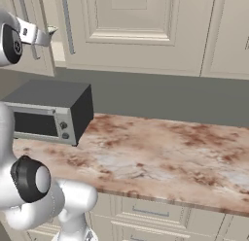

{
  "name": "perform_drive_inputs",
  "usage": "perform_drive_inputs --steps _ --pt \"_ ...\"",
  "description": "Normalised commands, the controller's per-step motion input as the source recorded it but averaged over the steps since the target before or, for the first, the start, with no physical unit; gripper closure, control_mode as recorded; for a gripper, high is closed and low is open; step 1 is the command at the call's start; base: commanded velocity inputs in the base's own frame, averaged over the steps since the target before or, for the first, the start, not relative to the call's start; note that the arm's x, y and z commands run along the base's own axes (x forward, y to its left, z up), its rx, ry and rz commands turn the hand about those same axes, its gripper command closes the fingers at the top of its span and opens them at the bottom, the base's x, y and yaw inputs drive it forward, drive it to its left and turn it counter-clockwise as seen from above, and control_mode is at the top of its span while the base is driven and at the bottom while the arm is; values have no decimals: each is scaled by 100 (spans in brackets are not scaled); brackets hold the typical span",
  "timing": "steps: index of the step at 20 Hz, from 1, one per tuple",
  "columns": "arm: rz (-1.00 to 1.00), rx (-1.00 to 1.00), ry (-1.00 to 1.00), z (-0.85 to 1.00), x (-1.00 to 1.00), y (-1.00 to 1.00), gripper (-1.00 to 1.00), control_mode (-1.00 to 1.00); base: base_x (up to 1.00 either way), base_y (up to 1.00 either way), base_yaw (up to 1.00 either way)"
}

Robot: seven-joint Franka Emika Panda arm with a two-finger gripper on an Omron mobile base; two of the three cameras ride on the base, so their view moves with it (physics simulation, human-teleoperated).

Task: Move the bowls from the cabinet to the plates on the dining table.

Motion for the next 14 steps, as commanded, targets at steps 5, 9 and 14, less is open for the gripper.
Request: perform_drive_inputs --steps 5,9,14 --pt "1 0 -13 -16 -54 41 100 -100 0 0 0" --pt "2 0 -6 -1 -59 50 100 -100 0 0 0" --pt "2 0 -1 -6 -50 51 100 -100 0 0 0"
